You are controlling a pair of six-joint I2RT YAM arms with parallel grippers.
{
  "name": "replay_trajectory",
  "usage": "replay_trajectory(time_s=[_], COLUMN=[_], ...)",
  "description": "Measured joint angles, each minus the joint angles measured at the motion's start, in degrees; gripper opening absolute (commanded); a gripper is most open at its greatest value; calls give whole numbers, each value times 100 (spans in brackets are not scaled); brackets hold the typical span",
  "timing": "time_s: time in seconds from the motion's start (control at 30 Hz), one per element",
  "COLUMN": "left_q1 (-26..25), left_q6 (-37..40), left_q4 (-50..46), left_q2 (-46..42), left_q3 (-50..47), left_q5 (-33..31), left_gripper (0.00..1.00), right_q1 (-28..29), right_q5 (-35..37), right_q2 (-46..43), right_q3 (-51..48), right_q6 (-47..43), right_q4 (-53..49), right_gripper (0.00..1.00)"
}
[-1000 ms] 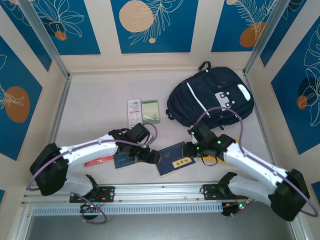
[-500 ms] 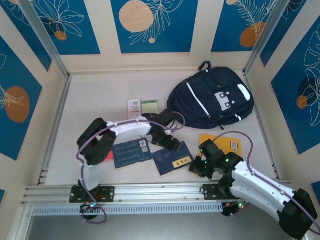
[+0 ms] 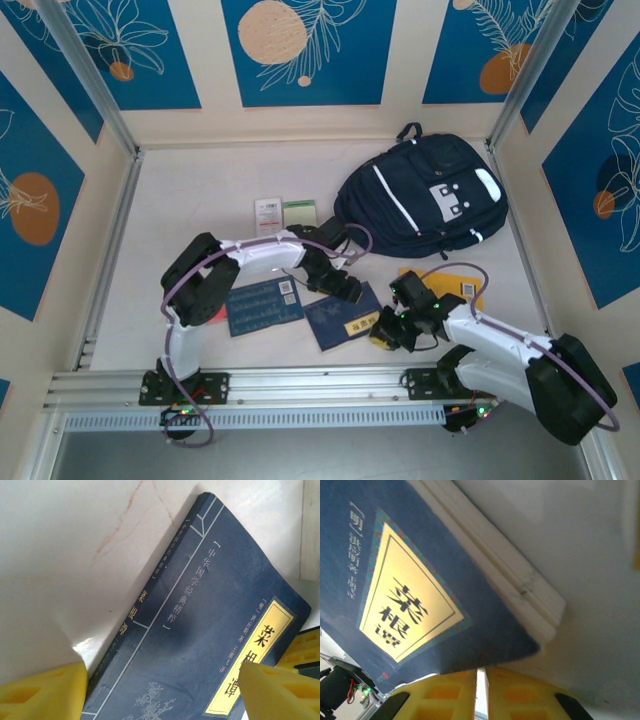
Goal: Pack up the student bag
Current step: Rotate the book at the center of the table, then pick up the book at the center of the table.
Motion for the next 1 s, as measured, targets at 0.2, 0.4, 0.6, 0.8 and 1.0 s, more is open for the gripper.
replay_trajectory(time_s=[0.2,0.4,0.6,0.8,1.0], left_q1=[293,522,599,629,640], left_q6=[-212,-566,-986,-1320,-1567], left_q4=[149,470,896,1156,1412], left_q2=[-11,-98,-186,-452,-763], left_q3=[-125,-380,-634,-839,-914], left_q5=[197,592,940,1207,1342], left_gripper=[77,77,73,55,6], right_q1=[-730,-1292,-1346,-1346,-1296], right_q5=[7,-179,-387,-234,-98], right_q2=[664,1550,2302,2291,2094], right_q3=[337,824,1113,1080,1036], right_q6=[-317,-540,-774,-879,-951], right_q4=[330,586,1676,2026,2065], right_gripper=[13,16,16,17,19])
